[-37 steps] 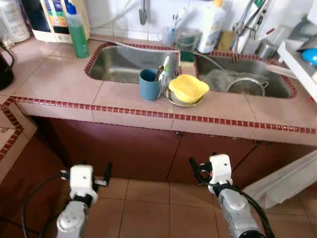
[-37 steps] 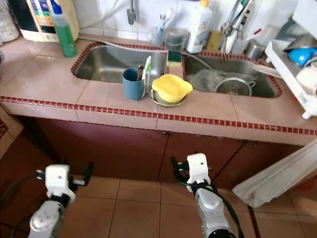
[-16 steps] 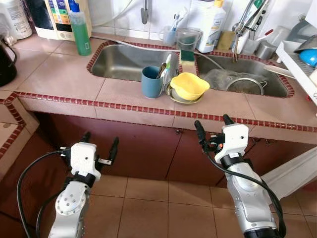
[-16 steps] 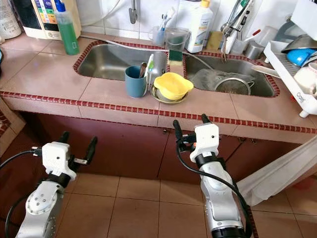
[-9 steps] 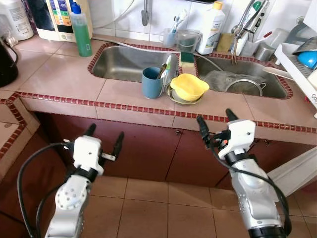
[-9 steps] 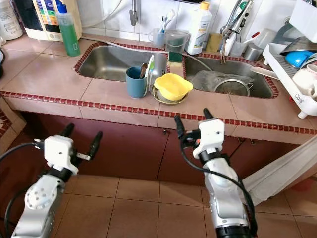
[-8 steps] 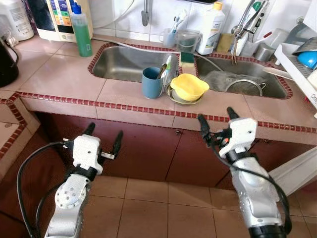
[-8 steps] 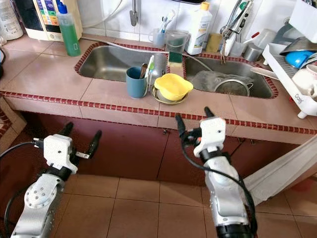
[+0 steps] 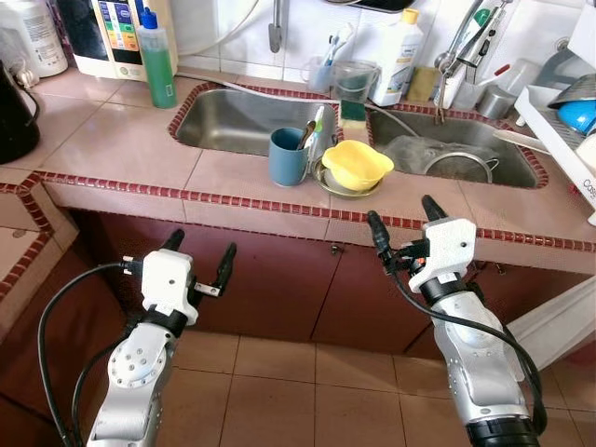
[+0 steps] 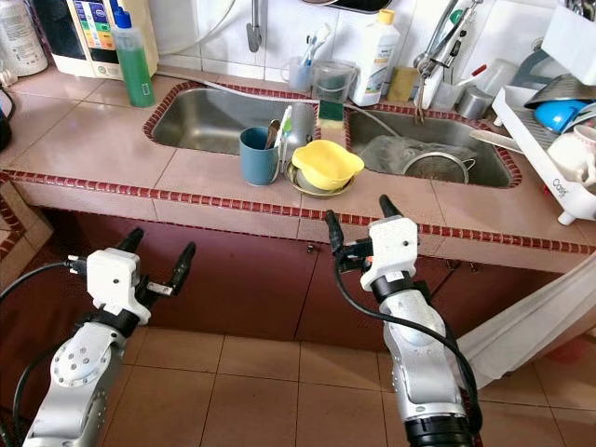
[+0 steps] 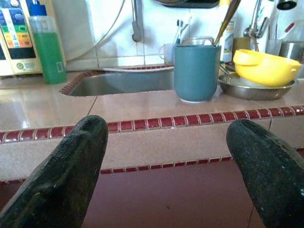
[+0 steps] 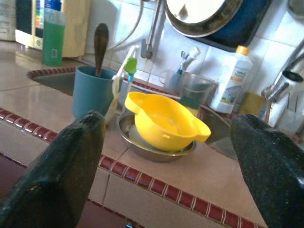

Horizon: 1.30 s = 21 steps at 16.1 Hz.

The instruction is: Kitchen organization

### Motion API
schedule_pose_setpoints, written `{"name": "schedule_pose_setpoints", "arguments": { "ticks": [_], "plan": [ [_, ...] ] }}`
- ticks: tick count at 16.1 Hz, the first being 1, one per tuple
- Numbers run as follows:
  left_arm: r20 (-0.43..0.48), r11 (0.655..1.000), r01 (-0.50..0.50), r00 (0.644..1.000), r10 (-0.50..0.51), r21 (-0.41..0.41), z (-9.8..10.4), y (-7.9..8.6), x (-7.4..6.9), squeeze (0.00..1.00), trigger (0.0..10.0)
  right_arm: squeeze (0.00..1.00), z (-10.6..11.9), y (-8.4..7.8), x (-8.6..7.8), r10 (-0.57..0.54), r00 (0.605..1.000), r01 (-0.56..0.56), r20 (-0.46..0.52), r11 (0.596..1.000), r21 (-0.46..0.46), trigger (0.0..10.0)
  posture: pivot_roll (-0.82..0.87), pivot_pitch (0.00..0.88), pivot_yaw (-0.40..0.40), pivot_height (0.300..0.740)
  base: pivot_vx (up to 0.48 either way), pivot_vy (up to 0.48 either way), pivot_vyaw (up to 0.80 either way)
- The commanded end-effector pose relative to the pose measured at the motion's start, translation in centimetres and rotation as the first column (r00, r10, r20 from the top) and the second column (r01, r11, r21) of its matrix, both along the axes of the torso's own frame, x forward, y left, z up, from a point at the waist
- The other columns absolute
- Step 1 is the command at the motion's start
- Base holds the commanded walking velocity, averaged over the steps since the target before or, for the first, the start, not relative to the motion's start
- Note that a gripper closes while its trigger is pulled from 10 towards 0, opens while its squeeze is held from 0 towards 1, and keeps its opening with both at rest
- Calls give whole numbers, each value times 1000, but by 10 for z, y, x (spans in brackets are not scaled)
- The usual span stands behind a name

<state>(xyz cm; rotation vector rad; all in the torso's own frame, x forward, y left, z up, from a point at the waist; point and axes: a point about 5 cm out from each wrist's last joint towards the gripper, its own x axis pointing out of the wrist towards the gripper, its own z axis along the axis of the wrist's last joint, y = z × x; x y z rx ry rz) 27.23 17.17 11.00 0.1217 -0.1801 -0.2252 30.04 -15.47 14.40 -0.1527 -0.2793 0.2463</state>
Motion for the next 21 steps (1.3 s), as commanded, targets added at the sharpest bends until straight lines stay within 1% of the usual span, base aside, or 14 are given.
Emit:
{"name": "schedule_pose_setpoints", "arguments": {
  "ticks": [1,5,7,10,15,21],
  "plan": [
    [-5,1000,12,1000,-12,-2,1,-3,1,0,10000,0,0,-2,2,-7,1000,7,3,1000,-24,10000,57,8,-72,740,0,0,0],
    [-23,1000,15,1000,-15,-7,-3,-2,-2,0,10000,0,-2,0,2,-5,1000,5,-2,999,-34,10000,59,15,-69,740,0,0,0],
    [-24,1000,16,1000,-16,-13,-2,-2,-2,0,10000,0,-3,2,2,-2,1000,2,0,998,-65,10000,60,17,-69,740,0,0,0],
    [-27,1000,7,1000,-7,-5,-3,0,-1,0,10000,0,-3,4,2,4,1000,-3,1,998,-67,10000,57,18,-68,740,331,0,0],
    [-26,1000,11,1000,-12,-17,-3,-3,0,0,10000,0,-4,4,3,2,1000,-2,0,997,-75,10000,58,17,-68,740,379,0,0],
    [-24,1000,6,1000,-7,-15,-3,-2,0,0,10000,0,-6,4,3,9,1000,-9,-7,996,-89,10000,59,16,-73,740,383,0,0]
  ]
}}
